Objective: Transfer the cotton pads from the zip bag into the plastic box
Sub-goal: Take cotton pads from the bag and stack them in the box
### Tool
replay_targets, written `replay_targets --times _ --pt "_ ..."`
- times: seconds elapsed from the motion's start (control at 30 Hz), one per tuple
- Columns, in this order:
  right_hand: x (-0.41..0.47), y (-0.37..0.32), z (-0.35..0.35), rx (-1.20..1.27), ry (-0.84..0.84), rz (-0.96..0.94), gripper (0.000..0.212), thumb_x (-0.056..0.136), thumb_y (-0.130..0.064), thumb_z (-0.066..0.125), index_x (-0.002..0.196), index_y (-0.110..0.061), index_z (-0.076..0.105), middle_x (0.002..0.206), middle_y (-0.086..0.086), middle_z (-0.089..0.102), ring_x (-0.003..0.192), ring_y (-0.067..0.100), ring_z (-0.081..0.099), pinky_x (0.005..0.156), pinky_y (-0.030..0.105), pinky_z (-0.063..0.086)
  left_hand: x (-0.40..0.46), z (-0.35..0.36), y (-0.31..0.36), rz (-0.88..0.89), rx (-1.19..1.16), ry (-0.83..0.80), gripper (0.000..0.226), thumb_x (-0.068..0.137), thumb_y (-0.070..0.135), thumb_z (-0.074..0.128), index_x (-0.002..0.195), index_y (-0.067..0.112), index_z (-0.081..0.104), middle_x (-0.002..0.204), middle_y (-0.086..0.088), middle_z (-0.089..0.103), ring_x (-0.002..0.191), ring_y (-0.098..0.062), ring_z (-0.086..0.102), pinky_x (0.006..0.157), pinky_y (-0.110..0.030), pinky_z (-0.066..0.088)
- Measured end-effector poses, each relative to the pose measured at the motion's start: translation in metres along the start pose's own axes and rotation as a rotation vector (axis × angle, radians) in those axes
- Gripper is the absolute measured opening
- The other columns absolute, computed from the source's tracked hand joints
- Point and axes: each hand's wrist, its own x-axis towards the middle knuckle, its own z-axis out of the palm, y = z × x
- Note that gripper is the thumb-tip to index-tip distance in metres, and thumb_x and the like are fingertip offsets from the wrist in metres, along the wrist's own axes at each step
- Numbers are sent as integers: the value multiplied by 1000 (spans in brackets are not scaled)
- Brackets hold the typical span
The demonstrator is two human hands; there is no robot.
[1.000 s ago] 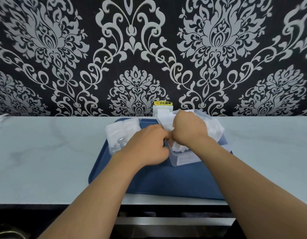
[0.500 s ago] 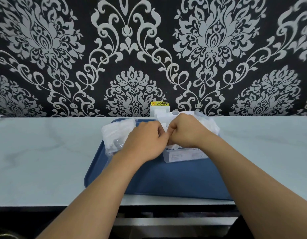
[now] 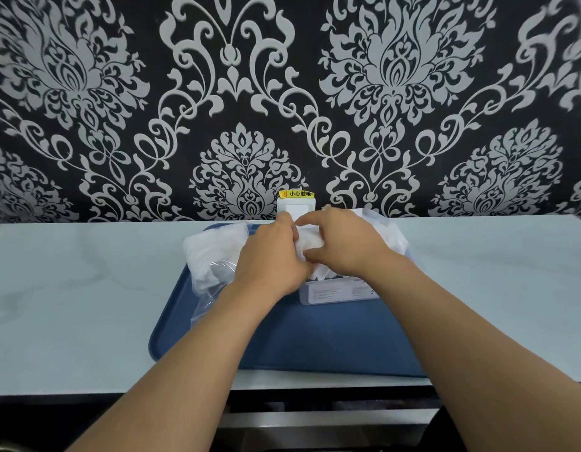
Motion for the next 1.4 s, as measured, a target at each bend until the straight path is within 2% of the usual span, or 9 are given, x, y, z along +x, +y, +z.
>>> replay_targets --times 0.07,0.17,0.33,0.47,0.6,0.87,1.13,1.3,1.4 --pt "2 0 0 3 -51 -12 50 80 -29 74 127 -38 62 97 -7 65 86 16 60 73 34 53 1 0 -1 4 -12 6 43 74 30 76 108 21 50 95 1 67 88 -26 63 70 -39 53" --pt "3 0 -2 41 -59 -31 41 82 -29 74 122 -36 65 70 -17 46 79 16 54 68 31 45 3 0 -3 15 -5 20 29 82 27 68 109 25 56 96 2 69 90 -25 63 70 -36 51" --pt "0 3 0 79 11 -38 36 83 -31 70 119 -34 68 64 -18 41 77 12 49 63 27 39 5 2 -1 -28 -8 75 19 88 26 62 107 25 61 103 0 68 95 -27 62 70 -32 44" --pt "-1 5 3 103 63 -21 31 80 -32 72 110 -36 69 66 -15 46 67 7 50 57 26 37 6 4 -1 -39 -18 90 20 90 25 62 110 24 59 106 -1 67 96 -27 63 73 -34 48" --pt "-1 7 5 96 70 35 17 77 -38 73 92 -34 66 77 -11 51 70 12 55 57 27 39 7 3 -3 -63 -63 82 24 87 25 64 111 23 59 105 1 68 96 -25 63 77 -38 53" --pt "-2 12 -3 135 18 64 20 71 -12 73 79 -27 62 67 -4 55 60 16 55 54 27 44 4 1 1 -101 -52 66 24 85 28 63 108 23 59 103 2 67 95 -25 62 74 -34 50" --pt "-7 10 -1 103 18 -69 33 81 -12 65 105 -32 55 78 -5 54 73 12 48 62 37 47 4 3 11 -131 -46 99 15 86 22 59 100 18 54 95 -1 64 86 -28 58 66 -34 43" --pt "-8 12 -5 51 -2 -87 14 80 -23 68 88 -34 64 75 -14 46 78 10 47 60 28 36 4 3 9 -126 -65 95 12 88 26 59 96 19 53 91 0 64 84 -27 58 64 -34 41" --pt "-9 12 -6 25 -22 -89 18 77 -26 70 92 -35 71 75 -17 44 80 10 48 63 27 37 4 3 8 -90 -98 104 6 87 21 61 87 20 55 84 3 63 79 -25 60 63 -36 46"
